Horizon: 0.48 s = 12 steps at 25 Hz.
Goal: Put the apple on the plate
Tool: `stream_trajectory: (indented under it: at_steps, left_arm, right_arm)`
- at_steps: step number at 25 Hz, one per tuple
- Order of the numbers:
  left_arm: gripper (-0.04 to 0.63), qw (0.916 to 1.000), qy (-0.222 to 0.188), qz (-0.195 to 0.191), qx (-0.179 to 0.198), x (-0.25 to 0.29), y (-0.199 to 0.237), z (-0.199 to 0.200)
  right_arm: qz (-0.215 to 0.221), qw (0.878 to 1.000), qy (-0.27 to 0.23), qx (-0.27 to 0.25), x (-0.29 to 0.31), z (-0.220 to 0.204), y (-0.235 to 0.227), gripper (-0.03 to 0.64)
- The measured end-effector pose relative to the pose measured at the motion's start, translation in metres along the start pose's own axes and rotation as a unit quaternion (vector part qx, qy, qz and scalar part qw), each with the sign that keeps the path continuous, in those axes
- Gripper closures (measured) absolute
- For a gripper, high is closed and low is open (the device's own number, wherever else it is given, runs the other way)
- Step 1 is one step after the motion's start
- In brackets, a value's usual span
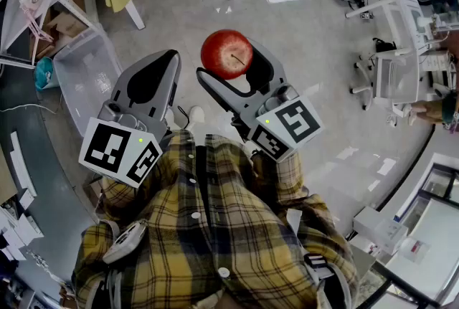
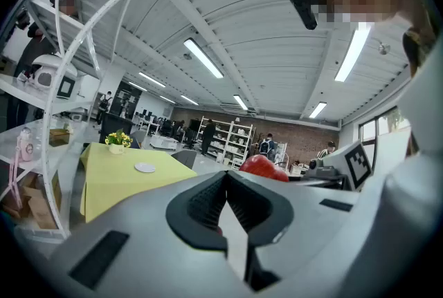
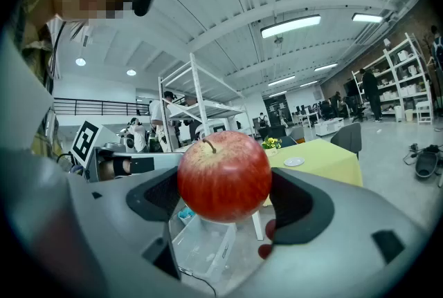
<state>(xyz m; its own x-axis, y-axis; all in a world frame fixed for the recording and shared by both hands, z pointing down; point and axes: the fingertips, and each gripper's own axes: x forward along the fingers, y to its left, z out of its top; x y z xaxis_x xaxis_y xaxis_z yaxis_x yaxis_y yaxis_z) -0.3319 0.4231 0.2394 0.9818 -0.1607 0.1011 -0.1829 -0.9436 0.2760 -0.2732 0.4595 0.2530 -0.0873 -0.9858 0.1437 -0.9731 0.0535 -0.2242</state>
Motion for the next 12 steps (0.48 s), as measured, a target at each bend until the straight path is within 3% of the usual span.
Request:
stream_trajectory:
  at_steps: [12]
  left_arm:
    - [0.588,0.9998,0.001,0.018,0.009,0.019,-0.026,-0.008]
  right_arm:
    - [0.006,1.000,-0.009,0.004,-0.031,0.002,-0.029,0.221]
